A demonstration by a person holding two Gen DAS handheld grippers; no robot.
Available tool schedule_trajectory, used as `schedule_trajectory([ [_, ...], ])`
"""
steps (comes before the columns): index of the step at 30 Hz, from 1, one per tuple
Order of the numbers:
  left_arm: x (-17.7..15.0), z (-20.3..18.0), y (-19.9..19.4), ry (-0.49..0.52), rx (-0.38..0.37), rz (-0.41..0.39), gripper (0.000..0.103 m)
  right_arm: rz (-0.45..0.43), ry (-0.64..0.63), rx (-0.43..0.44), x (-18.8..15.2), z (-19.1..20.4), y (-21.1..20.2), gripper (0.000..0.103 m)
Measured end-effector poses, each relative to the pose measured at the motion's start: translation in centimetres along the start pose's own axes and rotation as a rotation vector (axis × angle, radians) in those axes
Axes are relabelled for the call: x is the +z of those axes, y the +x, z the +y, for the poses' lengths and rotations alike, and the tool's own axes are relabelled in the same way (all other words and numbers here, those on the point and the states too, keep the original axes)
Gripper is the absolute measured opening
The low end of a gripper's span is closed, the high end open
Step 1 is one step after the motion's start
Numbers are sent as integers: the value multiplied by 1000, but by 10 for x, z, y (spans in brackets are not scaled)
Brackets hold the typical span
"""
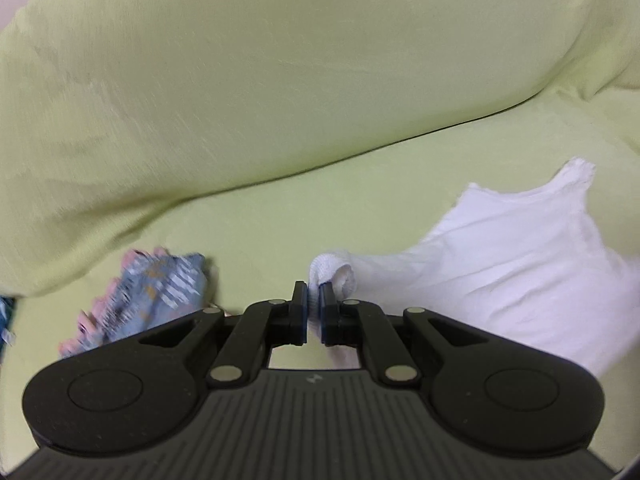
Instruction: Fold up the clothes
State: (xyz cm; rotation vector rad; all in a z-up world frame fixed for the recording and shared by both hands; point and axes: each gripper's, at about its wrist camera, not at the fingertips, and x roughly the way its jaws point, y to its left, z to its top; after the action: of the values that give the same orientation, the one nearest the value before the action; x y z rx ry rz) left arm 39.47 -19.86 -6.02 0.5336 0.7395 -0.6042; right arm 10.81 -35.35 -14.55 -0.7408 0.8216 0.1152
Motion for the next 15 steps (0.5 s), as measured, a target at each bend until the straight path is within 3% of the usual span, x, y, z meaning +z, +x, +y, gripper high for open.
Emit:
schedule_trajectory([
  [5, -12, -17, 4, -111, -153, 66, 4, 150, -6, -134, -47, -75, 7, 10],
  [8, -29, -41, 16, -65, -147, 101, 5, 230, -9, -209, -74, -114, 10, 26],
  [10, -43, -51, 22, -15, -136, 115, 8, 194, 23, -204, -78, -95, -6, 38],
  [12, -53, -54, 26, 32, -117, 122, 10, 96, 114, -151, -77, -71, -35, 38],
  [15, -60, -49, 26, 90, -64, 101, 11, -66, 184, -4, -51, -18, -65, 38],
])
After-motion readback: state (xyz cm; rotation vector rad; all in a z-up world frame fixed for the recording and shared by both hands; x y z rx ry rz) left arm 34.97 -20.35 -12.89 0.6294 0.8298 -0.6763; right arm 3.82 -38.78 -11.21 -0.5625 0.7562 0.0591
